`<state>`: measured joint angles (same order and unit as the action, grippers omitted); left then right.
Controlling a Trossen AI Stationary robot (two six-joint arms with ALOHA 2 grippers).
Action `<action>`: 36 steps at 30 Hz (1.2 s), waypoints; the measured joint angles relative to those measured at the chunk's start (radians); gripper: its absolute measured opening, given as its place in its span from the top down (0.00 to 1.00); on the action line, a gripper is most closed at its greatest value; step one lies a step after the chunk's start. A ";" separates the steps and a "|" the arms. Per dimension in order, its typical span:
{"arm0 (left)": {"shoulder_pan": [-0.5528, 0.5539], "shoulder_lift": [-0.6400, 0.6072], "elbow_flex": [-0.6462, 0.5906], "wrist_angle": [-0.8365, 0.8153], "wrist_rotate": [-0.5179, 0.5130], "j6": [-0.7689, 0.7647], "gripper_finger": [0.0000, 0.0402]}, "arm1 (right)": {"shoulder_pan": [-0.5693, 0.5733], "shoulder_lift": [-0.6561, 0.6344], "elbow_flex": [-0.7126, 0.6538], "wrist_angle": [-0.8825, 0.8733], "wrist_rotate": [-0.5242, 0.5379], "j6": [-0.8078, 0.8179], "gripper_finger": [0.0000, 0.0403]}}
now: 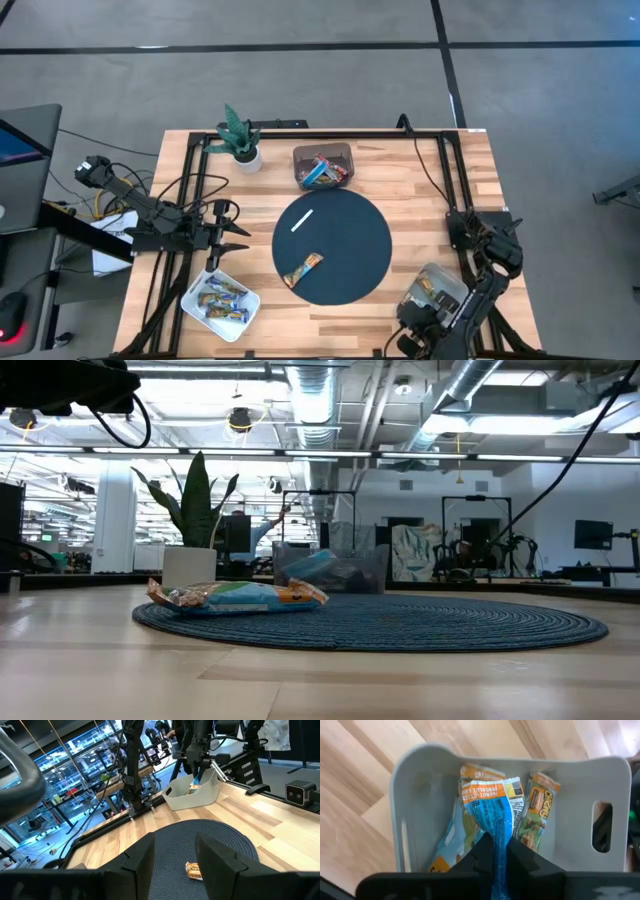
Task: Pick and place Granola Bars by type
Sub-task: Put the yellow granola bar into the gray bin
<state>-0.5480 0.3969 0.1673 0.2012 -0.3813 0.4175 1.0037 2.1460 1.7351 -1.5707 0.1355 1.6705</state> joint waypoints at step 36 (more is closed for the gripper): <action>0.000 0.002 0.000 -0.002 0.000 -0.032 0.66 | -0.270 -0.066 0.001 0.357 0.520 -0.754 0.58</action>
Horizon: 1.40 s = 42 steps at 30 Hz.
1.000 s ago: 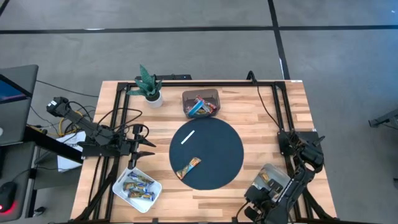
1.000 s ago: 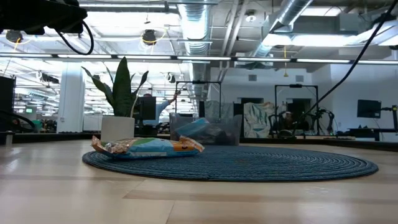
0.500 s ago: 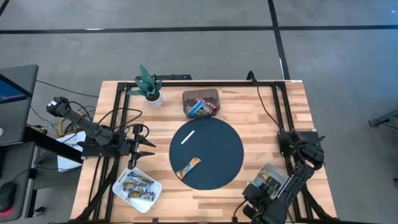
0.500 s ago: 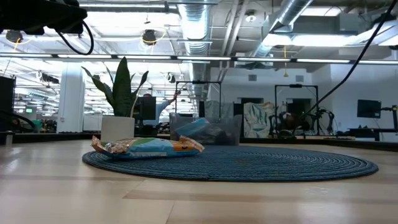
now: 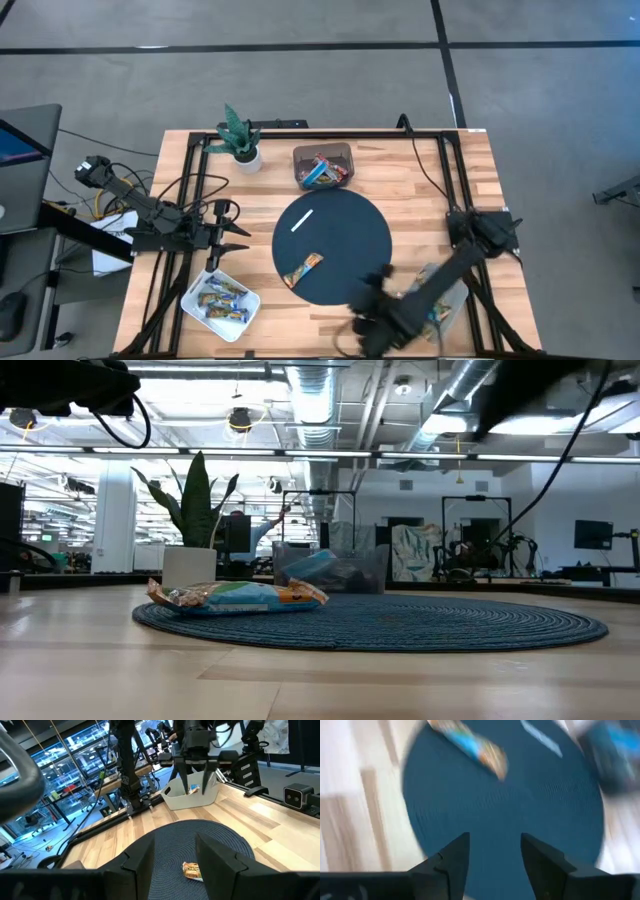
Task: Pick and place Granola Bars by type
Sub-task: Put the yellow granola bar into the gray bin
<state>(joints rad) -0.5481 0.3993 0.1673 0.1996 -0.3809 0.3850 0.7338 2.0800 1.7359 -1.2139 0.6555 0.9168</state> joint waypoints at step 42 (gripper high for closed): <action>0.000 0.013 0.000 -0.125 0.000 -0.189 0.66 | -0.418 0.123 -0.005 0.623 -0.523 -1.060 0.66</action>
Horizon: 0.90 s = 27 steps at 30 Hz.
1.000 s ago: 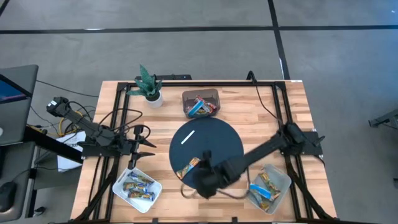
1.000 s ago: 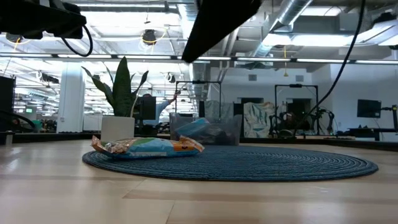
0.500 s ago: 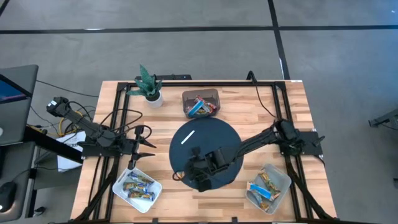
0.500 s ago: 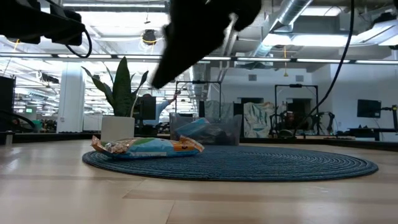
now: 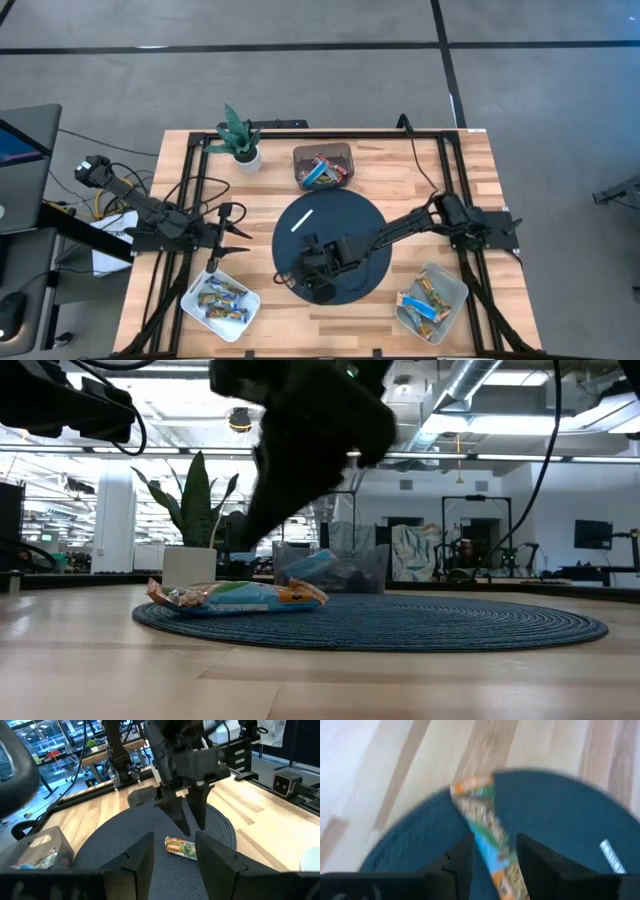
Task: Pick and place Granola Bars by type
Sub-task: Put the yellow granola bar into the gray bin
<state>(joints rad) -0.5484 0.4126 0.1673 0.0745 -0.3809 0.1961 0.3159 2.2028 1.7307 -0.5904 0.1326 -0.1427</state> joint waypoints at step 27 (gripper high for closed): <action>0.000 0.000 0.000 -0.011 -0.026 0.006 0.66 | -0.024 0.063 0.001 -0.007 0.009 0.020 0.88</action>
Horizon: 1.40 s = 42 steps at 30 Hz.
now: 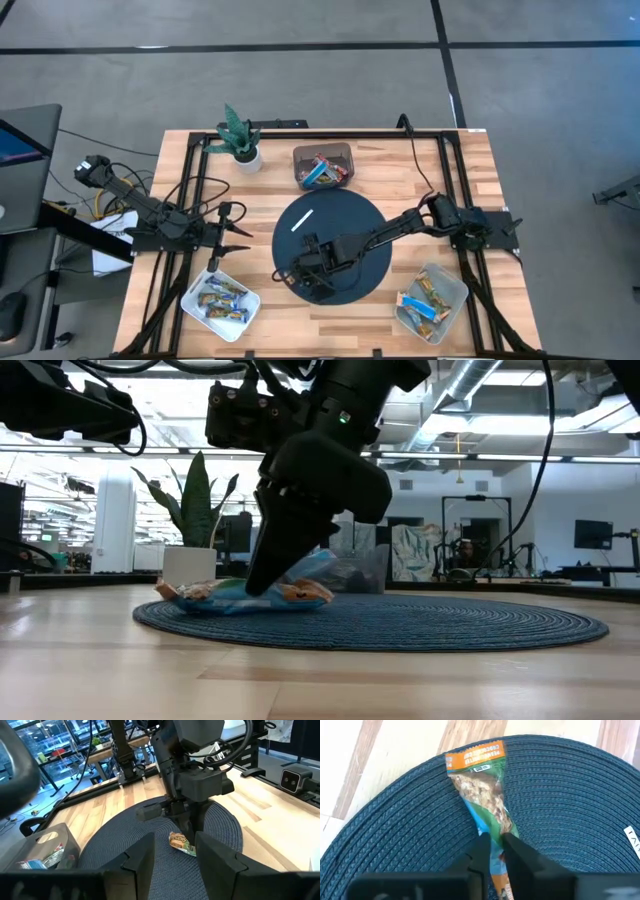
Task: Pick and place Granola Bars by type
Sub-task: Put the yellow granola bar into the gray bin
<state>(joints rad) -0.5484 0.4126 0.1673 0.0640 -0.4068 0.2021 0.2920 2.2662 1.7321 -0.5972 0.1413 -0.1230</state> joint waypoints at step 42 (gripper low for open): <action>0.000 0.000 0.000 0.001 -0.001 0.016 0.66 | 0.206 -0.009 0.260 -0.974 0.145 0.718 1.00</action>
<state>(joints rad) -0.5482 0.4126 0.1669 0.0650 -0.4076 0.2176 0.4983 2.2570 1.9917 -1.5710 0.2868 0.5948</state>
